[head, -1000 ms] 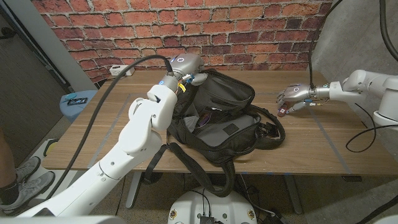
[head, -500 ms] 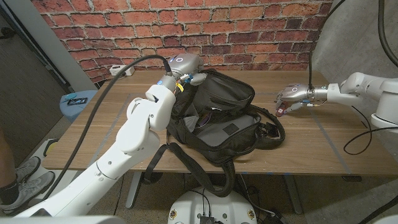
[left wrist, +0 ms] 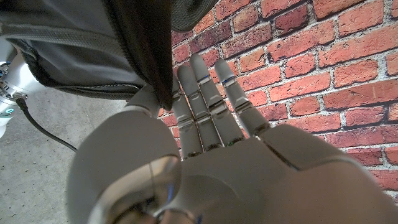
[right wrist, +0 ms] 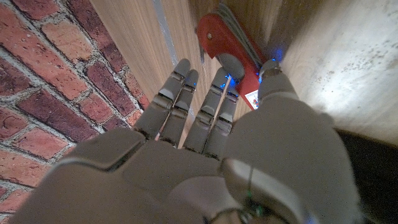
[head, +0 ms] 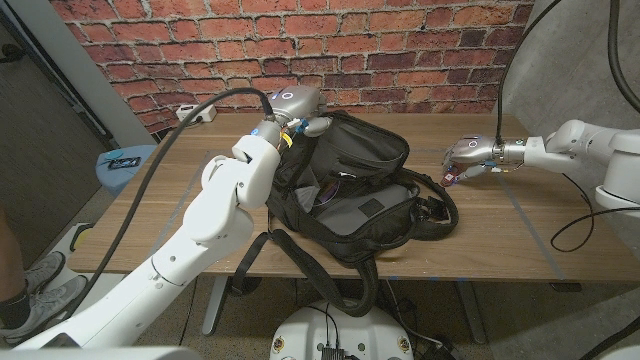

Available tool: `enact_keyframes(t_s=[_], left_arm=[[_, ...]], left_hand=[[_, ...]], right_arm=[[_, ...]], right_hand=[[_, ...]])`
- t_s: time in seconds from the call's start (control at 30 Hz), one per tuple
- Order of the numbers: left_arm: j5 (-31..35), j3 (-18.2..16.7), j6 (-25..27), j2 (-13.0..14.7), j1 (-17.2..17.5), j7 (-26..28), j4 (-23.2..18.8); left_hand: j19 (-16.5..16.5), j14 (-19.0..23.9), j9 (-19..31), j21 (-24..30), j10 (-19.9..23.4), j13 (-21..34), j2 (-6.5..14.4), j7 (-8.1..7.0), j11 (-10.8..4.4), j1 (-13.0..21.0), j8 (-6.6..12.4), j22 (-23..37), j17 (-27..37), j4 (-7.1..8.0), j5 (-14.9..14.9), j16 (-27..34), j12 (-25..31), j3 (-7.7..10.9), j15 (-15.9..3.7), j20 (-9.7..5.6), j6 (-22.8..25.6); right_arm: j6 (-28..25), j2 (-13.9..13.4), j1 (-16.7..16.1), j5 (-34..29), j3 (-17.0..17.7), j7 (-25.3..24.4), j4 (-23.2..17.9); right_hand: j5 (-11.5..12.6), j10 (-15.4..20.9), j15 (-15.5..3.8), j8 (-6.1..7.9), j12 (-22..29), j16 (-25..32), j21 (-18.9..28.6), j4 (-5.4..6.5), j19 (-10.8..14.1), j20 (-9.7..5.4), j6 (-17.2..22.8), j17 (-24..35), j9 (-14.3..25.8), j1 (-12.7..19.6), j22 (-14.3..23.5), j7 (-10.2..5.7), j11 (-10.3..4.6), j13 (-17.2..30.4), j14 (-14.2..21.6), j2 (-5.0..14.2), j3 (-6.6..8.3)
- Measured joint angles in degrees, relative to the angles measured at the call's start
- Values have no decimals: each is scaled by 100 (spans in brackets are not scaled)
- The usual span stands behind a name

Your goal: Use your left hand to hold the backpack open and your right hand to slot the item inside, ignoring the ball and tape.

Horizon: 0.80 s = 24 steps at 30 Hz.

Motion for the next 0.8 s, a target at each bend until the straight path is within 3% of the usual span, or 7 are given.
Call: enact_keyframes(t_s=[0.4,0.47,0.53,0.8], left_arm=[[-235,-64,-54,134,0,141,11],[-285,-82,-66,166,3,179,11],[-321,-98,-76,191,10,205,12],[-567,-201,-142,305,55,366,11]], left_hand=[[-20,0,-4,22,0,0,-2,0,0,-2,22,1,-1,0,0,-40,19,0,0,-20,0],[-42,0,-4,22,0,1,-2,0,0,-2,22,1,-1,0,0,-40,19,0,0,1,0],[-51,0,-4,49,0,10,-2,0,0,-2,22,1,-1,0,0,-40,19,0,0,10,0],[-51,0,-20,84,0,0,-2,23,1,-2,39,1,10,0,0,-40,19,0,0,10,-22]], right_arm=[[150,-85,-23,66,9,-147,-111],[196,-130,-22,73,23,-176,-173],[233,-174,-15,79,37,-181,-239],[322,-561,-20,160,327,76,-897]], right_hand=[[-6,115,-22,12,-1,0,0,-17,51,-10,41,26,0,45,30,41,-51,-40,140,-44,-33],[-22,118,-22,99,0,0,0,-17,51,-10,41,27,0,49,30,41,-54,-39,140,-49,-33],[-22,144,-10,100,-1,0,0,-17,50,-10,41,53,0,60,30,41,-40,-38,152,-60,-32],[-23,155,-31,111,-1,0,0,-17,72,-31,40,53,0,67,29,40,-32,-35,191,-67,-33]])
